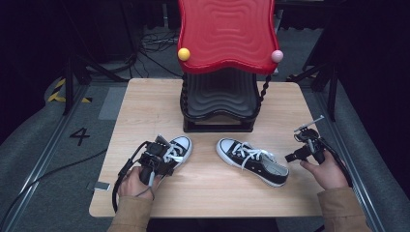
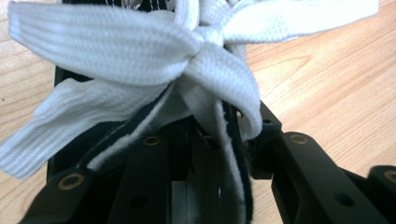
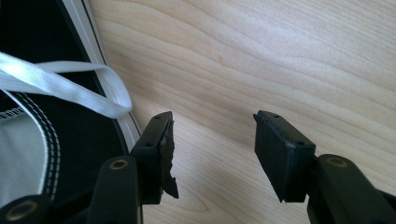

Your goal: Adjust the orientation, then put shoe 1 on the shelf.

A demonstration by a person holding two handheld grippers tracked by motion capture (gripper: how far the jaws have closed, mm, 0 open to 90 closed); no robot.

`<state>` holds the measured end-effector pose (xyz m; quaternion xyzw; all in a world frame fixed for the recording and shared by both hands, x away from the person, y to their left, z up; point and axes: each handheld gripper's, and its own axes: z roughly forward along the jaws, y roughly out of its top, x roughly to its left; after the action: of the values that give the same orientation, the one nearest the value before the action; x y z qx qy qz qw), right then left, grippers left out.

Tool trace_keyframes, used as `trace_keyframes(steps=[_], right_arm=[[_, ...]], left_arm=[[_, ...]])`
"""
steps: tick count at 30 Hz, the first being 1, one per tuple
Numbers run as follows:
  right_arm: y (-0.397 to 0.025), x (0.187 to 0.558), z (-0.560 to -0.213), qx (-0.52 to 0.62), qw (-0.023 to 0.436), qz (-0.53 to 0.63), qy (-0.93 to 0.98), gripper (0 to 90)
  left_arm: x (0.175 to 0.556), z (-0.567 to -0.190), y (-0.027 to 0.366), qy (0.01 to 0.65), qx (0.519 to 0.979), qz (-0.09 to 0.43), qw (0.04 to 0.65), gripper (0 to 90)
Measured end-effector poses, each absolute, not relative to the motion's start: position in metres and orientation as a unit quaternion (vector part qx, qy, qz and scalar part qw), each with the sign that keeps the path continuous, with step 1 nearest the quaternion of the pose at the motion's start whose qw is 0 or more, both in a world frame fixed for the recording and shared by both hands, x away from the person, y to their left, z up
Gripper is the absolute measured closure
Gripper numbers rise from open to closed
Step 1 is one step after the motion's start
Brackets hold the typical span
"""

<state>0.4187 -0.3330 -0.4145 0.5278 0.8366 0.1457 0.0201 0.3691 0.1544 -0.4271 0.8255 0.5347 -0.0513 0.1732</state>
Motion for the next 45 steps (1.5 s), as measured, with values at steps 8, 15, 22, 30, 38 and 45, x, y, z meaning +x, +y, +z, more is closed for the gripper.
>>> trace_keyframes(steps=[8,15,22,30,38,45], right_arm=[[-0.340,0.414,-0.416,0.535,0.020,0.143,0.833,47.5],[-0.342,0.414,-0.418,0.536,0.018,0.141,0.832,47.5],[-0.346,0.412,-0.419,0.539,0.017,0.141,0.830,47.5],[-0.348,0.408,-0.417,0.543,0.021,0.143,0.827,47.6],[-0.354,0.406,-0.417,0.547,0.022,0.141,0.825,47.6],[-0.358,0.402,-0.416,0.552,0.025,0.144,0.821,47.6]], left_arm=[[0.377,-0.436,0.150,0.547,0.814,-0.051,0.186,68.9],[0.374,-0.429,0.144,0.528,0.828,-0.022,0.189,75.8],[0.372,-0.422,0.143,0.531,0.822,-0.021,0.205,80.6],[0.369,-0.408,0.139,0.520,0.821,-0.043,0.231,83.4],[0.362,-0.383,0.126,0.493,0.831,-0.032,0.254,83.8],[0.359,-0.361,0.112,0.466,0.841,-0.027,0.273,83.7]])
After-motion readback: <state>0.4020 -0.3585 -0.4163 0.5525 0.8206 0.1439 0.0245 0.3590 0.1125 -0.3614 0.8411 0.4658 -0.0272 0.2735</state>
